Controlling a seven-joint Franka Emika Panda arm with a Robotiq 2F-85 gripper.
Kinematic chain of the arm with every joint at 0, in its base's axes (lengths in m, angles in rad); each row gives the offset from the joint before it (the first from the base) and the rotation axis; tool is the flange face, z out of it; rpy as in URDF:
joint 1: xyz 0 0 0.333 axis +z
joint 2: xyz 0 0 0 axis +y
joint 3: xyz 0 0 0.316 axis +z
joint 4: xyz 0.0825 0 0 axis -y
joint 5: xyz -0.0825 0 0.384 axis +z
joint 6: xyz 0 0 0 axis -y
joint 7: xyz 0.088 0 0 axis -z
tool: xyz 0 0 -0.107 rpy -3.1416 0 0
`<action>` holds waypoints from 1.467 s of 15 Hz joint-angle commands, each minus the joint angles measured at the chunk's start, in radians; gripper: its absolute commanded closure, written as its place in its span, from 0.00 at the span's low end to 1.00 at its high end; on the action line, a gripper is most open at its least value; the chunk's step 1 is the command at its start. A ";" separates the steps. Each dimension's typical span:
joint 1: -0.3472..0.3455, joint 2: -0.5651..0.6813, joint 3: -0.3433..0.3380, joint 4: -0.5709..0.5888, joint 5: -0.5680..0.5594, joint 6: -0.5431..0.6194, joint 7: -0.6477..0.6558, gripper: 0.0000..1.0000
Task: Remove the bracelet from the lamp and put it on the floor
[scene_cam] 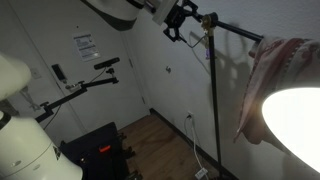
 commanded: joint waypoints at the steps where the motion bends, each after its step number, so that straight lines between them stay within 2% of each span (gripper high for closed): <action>1: -0.005 -0.002 0.002 0.027 -0.025 -0.047 0.012 0.26; 3: -0.007 -0.004 0.003 0.029 -0.033 -0.047 0.023 0.37; 11: -0.007 -0.007 0.006 0.040 -0.064 -0.060 0.030 0.99; 18: -0.002 -0.026 0.015 0.050 -0.118 -0.107 0.073 1.00; 22: 0.024 -0.054 0.052 0.069 -0.145 -0.174 0.105 1.00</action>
